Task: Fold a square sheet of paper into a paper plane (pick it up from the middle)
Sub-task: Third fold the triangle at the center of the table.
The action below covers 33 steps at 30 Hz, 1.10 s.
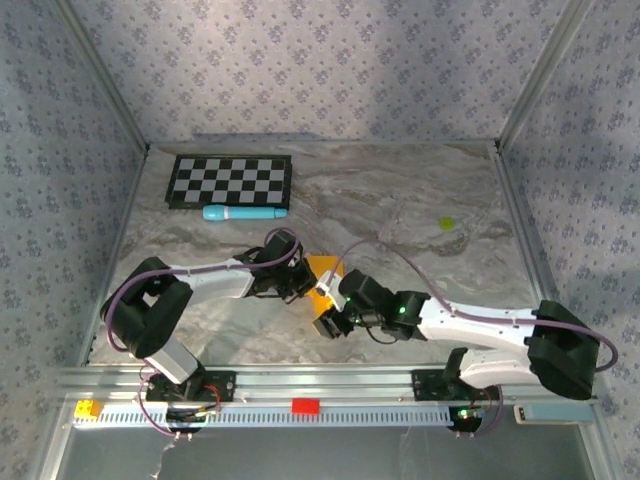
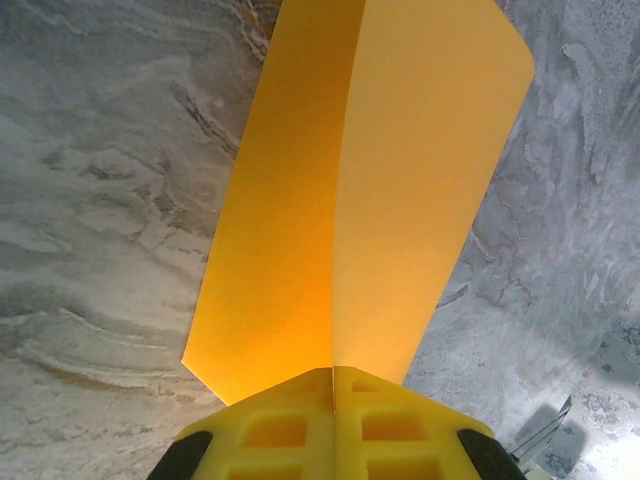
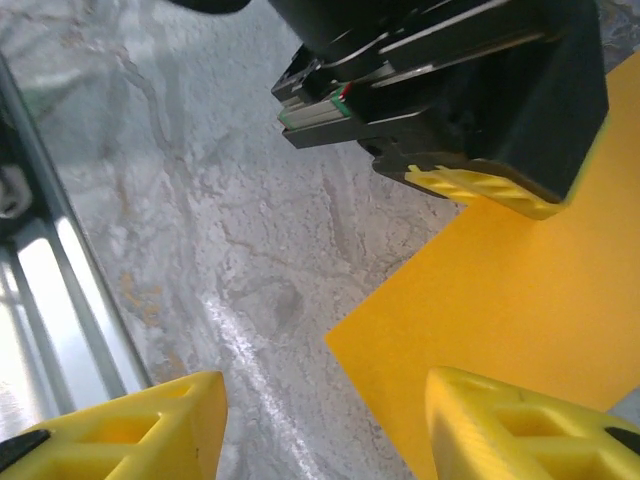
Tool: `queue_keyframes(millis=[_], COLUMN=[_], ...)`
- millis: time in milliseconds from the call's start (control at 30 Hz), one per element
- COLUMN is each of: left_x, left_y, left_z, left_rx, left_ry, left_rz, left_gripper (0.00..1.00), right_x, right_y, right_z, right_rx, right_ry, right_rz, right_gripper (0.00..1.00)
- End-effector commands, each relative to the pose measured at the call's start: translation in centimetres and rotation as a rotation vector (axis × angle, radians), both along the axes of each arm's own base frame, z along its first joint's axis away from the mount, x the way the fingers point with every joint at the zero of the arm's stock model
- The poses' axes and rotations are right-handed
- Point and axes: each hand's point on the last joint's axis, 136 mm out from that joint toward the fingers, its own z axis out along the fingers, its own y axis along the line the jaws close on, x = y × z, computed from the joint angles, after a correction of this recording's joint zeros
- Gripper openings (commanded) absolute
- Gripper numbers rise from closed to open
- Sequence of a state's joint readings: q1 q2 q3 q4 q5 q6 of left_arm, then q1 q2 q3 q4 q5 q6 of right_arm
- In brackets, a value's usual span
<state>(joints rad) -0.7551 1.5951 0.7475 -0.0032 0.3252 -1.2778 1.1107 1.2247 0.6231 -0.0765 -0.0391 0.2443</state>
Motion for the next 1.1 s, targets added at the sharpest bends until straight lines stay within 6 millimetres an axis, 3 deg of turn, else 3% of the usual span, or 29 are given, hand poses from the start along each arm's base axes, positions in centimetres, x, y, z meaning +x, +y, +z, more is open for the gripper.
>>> queue_keyframes(millis=[0, 267, 433, 533, 733, 900, 1067], left_x=[0.6, 0.6, 0.5, 0.5, 0.4, 0.6, 0.6], left_y=[-0.5, -0.5, -0.4, -0.5, -0.4, -0.3, -0.2], left_z=[1.8, 1.8, 1.6, 1.7, 1.7, 1.8, 1.9], left_rx=[-0.028, -0.029, -0.027, -0.028, -0.026, -0.028, -0.026], left_ry=[-0.022, -0.02, -0.017, -0.019, -0.018, -0.023, -0.026], left_rz=[0.022, 0.023, 0.024, 0.024, 0.025, 0.031, 0.032], left_gripper=[0.0, 0.0, 0.0, 0.0, 0.0, 0.0, 0.01], right_x=[2.6, 1.8, 1.7, 1.3, 1.1, 1.5, 1.5], right_y=[-0.5, 1.8, 2.0, 2.1, 2.2, 1.7, 1.4], right_z=[0.1, -1.1, -1.7, -2.4, -2.0, -1.7, -1.8], right_rx=[-0.122, -0.184, -0.221, -0.238, -0.209, -0.187, -0.182], right_ry=[-0.149, -0.159, -0.164, -0.141, -0.136, -0.122, -0.102], right_rz=[-0.122, -0.076, -0.078, -0.058, -0.053, -0.079, -0.078], right_gripper=[0.57, 0.57, 0.57, 0.48, 0.21, 0.09, 0.04])
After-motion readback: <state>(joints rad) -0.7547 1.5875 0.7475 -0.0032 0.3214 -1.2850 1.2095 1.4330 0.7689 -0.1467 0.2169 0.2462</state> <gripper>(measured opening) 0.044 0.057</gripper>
